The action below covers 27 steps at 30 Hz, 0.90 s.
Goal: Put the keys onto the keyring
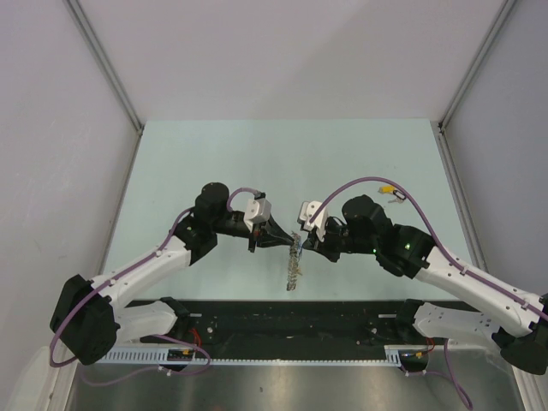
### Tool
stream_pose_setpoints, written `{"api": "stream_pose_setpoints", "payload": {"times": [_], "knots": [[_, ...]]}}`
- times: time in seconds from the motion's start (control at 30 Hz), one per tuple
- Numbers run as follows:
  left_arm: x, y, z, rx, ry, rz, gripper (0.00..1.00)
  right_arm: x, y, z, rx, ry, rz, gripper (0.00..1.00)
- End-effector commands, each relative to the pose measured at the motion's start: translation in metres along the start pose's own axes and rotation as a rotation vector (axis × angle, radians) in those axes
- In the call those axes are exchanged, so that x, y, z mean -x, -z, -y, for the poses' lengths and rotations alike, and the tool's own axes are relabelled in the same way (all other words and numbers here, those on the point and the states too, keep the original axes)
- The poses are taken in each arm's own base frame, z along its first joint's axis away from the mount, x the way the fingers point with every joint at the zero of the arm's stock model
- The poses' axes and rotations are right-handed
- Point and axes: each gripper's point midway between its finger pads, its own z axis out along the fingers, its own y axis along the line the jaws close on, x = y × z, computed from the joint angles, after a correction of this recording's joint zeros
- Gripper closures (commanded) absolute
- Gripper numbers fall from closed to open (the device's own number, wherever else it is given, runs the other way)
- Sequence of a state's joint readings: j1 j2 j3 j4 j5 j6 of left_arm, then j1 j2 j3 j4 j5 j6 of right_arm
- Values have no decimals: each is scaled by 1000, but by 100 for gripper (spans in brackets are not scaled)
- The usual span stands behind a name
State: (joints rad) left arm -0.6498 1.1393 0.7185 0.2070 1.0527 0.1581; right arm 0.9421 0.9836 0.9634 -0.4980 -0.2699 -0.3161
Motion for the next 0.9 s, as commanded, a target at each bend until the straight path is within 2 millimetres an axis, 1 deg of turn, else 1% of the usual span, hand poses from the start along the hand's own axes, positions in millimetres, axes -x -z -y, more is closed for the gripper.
{"api": "stream_pose_setpoints", "payload": {"times": [0.0,0.3,0.87], "knots": [[24,-2,3,-37,-86,50,99,24,5,7,-22,23,65,100],[25,-2,3,-37,-88,51,100,21,4,10,-38,14,54,100],[24,-2,2,-37,-85,50,100,26,4,5,-2,18,75,100]]}}
